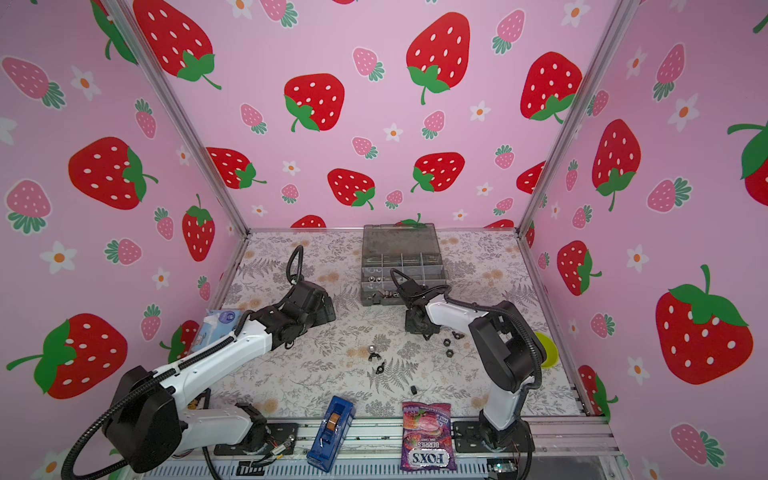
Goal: Sort the screws and nuts into containers
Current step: 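Lower and close the right gripper on a silver hex nut while the left gripper withdraws, then lift and carry the nut with the right gripper over the nut compartment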
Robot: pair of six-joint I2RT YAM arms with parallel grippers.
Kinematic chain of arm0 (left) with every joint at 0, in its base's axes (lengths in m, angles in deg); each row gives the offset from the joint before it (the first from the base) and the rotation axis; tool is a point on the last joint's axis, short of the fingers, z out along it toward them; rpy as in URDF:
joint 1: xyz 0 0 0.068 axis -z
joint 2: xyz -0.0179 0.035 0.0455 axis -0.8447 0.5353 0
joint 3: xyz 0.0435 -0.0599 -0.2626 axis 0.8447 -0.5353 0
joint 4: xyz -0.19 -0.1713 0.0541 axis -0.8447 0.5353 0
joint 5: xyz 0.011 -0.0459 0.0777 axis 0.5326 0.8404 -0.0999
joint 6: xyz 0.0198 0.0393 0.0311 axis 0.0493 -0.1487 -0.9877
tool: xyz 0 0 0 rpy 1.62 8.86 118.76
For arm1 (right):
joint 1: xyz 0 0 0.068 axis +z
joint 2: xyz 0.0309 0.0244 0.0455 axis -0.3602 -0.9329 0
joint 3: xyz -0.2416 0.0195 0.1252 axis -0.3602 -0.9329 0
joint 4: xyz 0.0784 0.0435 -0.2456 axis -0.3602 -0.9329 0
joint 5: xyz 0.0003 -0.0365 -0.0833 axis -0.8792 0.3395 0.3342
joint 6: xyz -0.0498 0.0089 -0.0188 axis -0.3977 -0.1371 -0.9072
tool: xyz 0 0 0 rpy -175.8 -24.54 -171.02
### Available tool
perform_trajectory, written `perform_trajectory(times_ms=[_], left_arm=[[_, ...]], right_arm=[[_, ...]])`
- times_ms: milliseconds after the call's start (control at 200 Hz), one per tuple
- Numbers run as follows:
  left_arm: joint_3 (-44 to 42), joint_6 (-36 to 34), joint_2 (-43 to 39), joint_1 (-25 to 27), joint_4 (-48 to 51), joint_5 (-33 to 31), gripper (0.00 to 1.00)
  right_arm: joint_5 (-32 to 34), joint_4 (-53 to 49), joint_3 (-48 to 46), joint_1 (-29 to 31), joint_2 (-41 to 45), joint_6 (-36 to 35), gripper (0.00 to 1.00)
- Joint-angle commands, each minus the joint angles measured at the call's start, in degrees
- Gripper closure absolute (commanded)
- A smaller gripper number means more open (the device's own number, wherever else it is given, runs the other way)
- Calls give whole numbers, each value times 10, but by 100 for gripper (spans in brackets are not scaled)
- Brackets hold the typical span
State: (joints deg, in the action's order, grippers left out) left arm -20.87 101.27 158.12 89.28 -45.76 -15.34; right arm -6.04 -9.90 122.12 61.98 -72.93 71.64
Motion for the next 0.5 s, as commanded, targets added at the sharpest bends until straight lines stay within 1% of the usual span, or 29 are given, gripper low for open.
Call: perform_trajectory(times_ms=[0,125,160,215,285,495], left_arm=[[11,11,2,-3,2,-8,1],[12,10,2,-3,1,-10,1],[12,9,2,-3,1,-11,1],[12,9,2,-3,2,-11,1],[12,9,3,-3,2,-11,1],[11,11,6,-3,4,-12,1]], right_arm=[[-6,-29,5,4,3,-7,77],[-11,-23,3,4,17,-9,78],[-12,-20,1,4,21,-9,76],[-16,-13,-2,4,27,-10,76],[-22,-6,-4,5,33,-12,79],[-31,10,-6,13,36,-21,83]])
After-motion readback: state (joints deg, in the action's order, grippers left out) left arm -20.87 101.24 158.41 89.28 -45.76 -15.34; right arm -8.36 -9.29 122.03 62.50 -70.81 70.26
